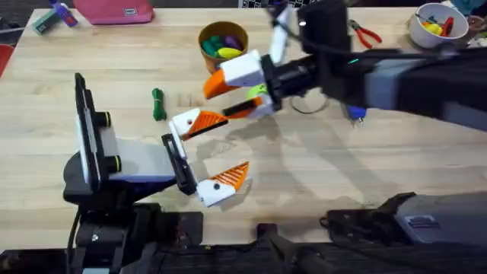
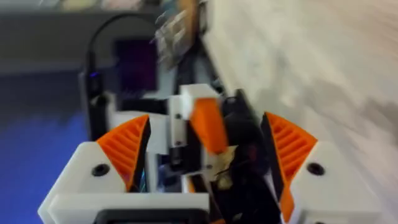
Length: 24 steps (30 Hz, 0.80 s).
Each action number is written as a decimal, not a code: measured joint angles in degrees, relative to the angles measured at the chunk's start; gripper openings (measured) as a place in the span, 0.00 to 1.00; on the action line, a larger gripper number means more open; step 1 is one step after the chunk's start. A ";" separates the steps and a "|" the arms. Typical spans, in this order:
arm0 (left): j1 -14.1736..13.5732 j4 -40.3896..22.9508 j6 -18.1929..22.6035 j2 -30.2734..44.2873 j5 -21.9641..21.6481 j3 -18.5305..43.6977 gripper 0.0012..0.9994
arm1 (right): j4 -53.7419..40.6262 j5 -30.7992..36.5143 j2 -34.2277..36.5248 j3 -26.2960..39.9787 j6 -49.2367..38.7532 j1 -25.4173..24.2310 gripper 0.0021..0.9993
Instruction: Pick up the gripper from the table and insert it into the empty holder that is missing its gripper. Then pick up a screw, insert it into the mounting hole, and use the screwdriver to tighten it. Finally, clean up the table by picking up the vegetable and placing it into the bucket.
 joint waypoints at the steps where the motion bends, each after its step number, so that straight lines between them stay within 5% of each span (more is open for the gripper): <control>1: 0.00 0.00 0.00 -0.02 0.00 0.00 0.99 | -4.81 2.17 -1.89 -0.03 -2.06 -0.96 0.97; 8: 0.00 0.00 0.00 0.00 0.04 0.00 0.99 | -41.95 23.93 -13.32 5.56 -18.99 -7.02 0.97; 14: 0.00 0.00 0.00 -0.02 0.09 0.00 0.99 | -64.05 46.11 -11.46 23.66 -31.27 -6.17 0.98; 15: 0.00 -0.02 0.00 0.00 0.17 0.00 0.99 | -70.85 54.84 -8.07 31.89 -36.97 -4.62 0.97; 24: 0.00 -0.02 0.00 0.00 0.20 0.00 0.99 | -78.66 69.55 6.67 45.51 -48.29 0.79 0.87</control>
